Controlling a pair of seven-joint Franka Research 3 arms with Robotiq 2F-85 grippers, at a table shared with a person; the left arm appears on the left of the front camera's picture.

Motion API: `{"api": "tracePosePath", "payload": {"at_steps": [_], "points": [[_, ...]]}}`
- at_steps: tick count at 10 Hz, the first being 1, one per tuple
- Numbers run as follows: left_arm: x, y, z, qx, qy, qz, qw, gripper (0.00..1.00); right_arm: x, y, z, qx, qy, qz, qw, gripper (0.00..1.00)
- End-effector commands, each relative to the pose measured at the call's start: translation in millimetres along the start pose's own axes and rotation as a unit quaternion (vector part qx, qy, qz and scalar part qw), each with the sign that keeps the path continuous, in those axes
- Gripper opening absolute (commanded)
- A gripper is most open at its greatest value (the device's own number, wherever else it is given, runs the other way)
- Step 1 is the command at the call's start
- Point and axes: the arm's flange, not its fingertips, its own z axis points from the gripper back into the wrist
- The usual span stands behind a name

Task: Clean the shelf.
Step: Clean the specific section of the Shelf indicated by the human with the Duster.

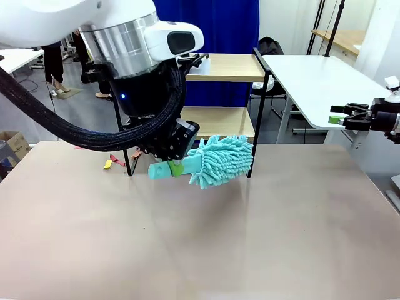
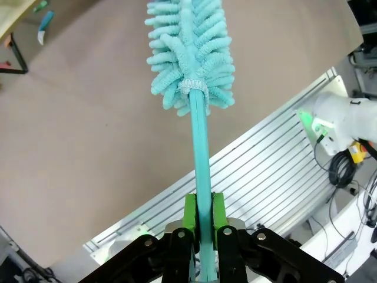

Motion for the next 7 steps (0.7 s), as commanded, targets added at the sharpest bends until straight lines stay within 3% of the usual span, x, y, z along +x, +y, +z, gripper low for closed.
{"api": "tracePosePath", "payload": {"at_steps": [1,4,7], "points": [[-9,-1,12,0.003,-0.017,-0.006,1.0,0.13,3,3,-2,0.001,-0.001,0.007,1.0,1.0],[12,-18,-29,0.009,-0.002,0.036,0.999,0.13,3,3,-2,0.001,-0.001,0.007,1.0,1.0],[31,-37,-77,0.027,-0.038,0.103,0.994,0.13,3,3,-2,0.001,-0.001,0.007,1.0,1.0]]}}
